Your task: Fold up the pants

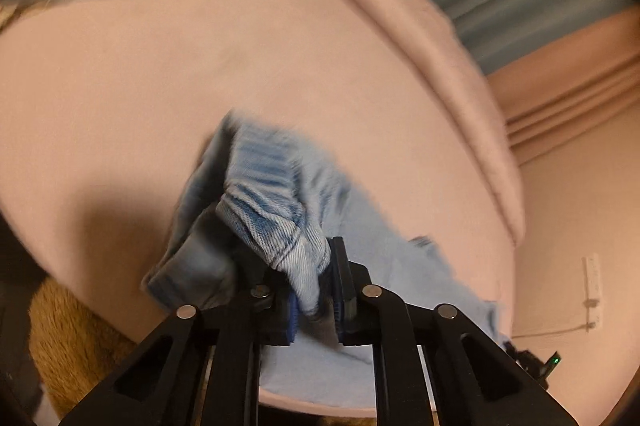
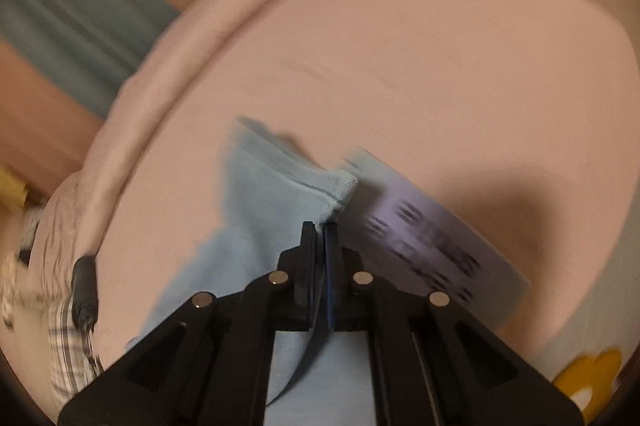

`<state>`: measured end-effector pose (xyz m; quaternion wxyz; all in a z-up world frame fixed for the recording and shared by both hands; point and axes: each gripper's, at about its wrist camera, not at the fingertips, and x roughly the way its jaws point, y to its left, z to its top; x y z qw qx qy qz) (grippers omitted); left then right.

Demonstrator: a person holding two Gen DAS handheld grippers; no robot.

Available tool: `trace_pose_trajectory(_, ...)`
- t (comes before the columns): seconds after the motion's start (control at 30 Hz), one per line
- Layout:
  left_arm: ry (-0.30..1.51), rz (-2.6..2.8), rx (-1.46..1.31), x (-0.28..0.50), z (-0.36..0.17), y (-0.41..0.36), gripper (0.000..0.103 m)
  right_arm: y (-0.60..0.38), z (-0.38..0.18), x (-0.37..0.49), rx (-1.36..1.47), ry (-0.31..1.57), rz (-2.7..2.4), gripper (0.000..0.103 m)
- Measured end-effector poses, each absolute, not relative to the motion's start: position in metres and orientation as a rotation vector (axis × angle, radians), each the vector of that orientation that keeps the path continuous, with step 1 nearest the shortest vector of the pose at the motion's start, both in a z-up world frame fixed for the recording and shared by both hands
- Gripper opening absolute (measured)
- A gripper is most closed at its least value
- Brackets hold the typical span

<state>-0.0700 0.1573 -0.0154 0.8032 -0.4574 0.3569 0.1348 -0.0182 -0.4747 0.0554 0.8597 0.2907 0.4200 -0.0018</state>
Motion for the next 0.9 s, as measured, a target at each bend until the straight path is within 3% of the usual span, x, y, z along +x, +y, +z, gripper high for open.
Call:
trace_pose_trajectory(0.13, 0.704, 0.212, -0.954, -0.09, 0.016, 0.156, 0.009, -0.477, 0.123, -0.034, 0.611, 0.696, 0.072, 0.004)
trace_pose_trajectory(0.23, 0.806, 0.245, -0.891, -0.104, -0.002, 0.146, 0.009, -0.485, 0.145, -0.059, 0.586, 0.622, 0.053, 0.004)
trace_pose_trajectory(0.37, 1.025, 0.285, -0.998, -0.121, -0.071, 0.148, 0.009, -0.507, 0.092, -0.085, 0.605, 0.799, -0.071, 0.005)
trace_pose_trajectory(0.5, 1.003, 0.302, -1.035, -0.125, -0.082, 0.149, 0.009, -0.523, 0.029, -0.095, 0.656, 0.959, -0.167, 0.005)
trace_pose_trajectory(0.63, 1.028, 0.311, -0.973, -0.108, -0.066, 0.144, 0.009, -0.522, 0.027, -0.093, 0.653, 0.963, -0.175, 0.005)
trace_pose_trajectory(0.9, 0.855, 0.228, -0.949, -0.055, 0.004, 0.157, 0.009, -0.461, 0.117, -0.01, 0.552, 0.805, 0.061, 0.004)
